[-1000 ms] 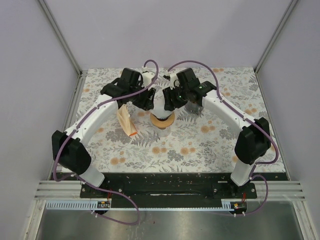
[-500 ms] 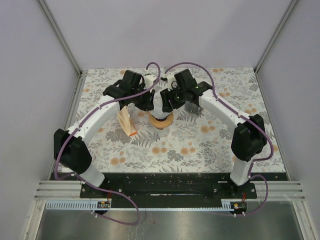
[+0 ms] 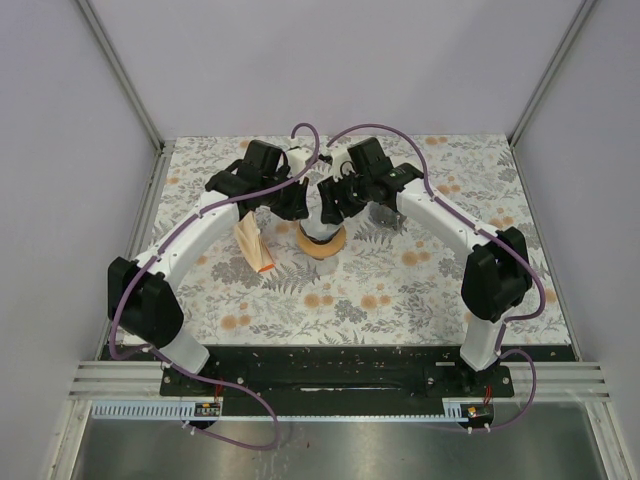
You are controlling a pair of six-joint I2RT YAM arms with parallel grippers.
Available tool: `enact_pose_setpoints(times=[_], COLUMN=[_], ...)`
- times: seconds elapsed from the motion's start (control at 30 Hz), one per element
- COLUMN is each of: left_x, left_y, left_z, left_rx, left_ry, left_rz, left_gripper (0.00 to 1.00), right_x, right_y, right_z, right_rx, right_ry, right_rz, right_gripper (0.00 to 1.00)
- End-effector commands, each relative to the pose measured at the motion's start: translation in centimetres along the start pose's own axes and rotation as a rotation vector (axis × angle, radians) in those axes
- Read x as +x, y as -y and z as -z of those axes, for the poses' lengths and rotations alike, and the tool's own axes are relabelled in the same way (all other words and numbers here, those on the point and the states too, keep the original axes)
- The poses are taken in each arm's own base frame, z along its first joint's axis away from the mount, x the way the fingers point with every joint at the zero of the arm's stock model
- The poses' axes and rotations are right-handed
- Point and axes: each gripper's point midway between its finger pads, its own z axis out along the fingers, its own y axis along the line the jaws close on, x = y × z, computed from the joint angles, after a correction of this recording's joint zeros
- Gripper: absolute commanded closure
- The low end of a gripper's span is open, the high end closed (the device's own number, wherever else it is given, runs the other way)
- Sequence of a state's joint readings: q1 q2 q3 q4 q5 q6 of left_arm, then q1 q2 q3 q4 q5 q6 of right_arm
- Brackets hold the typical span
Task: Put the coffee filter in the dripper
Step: Place the coffee filter in the coffee dripper.
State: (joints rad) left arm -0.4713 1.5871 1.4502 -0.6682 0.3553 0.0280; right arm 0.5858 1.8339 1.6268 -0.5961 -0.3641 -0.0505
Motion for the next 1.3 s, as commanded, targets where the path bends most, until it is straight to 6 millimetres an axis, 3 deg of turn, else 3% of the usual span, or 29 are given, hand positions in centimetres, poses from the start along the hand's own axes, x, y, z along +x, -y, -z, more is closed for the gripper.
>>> enact_pose_setpoints(times=[0.0,0.37,0.57,0.83,0.9,0.93,1.03,1.13,1.27], left_x=[0.0,0.0,-0.1,-0.1,-0.3,-0.4,-0.6,-0.7,-0.7], left_y=[0.7,0.7,0.6,0.7,0.8,0.9,0.9,0.8,0.6], left_z=[0.4,0.4,0.3,0.3,0.5,0.7,0.9,1.0,1.4], left_rx=[0.033,0.034,0.033,0.039,0.041,0.042,0.04,0.031,0.023], left_ry=[0.01,0.011,0.01,0.01,0.016,0.019,0.019,0.02,0.021], left_rz=[-0.002,-0.002,-0.002,-0.003,-0.007,-0.011,-0.016,-0.017,-0.018], left_gripper=[0.96,0.95,0.95,0.94,0.85,0.74,0.63,0.62,0.63], right_x=[-3.0,-3.4,-3.3,-2.4,-2.1,-2.0,-1.9,-2.0,-3.1], right_y=[-1.0,-2.2,-1.9,-1.8,-1.6,-1.5,-1.2,-1.3,-1.7], right_z=[0.3,-0.4,-1.7,-1.9,-1.9,-1.9,-2.0,-1.8,-0.4], right_rx=[-0.068,-0.16,-0.173,-0.178,-0.17,-0.165,-0.155,-0.151,-0.144], right_ry=[0.086,0.142,0.13,0.129,0.126,0.124,0.119,0.119,0.147], right_rz=[0.061,0.125,0.116,0.134,0.146,0.149,0.152,0.155,0.168], right_gripper=[0.35,0.34,0.52,0.74,0.77,0.78,0.72,0.56,0.45])
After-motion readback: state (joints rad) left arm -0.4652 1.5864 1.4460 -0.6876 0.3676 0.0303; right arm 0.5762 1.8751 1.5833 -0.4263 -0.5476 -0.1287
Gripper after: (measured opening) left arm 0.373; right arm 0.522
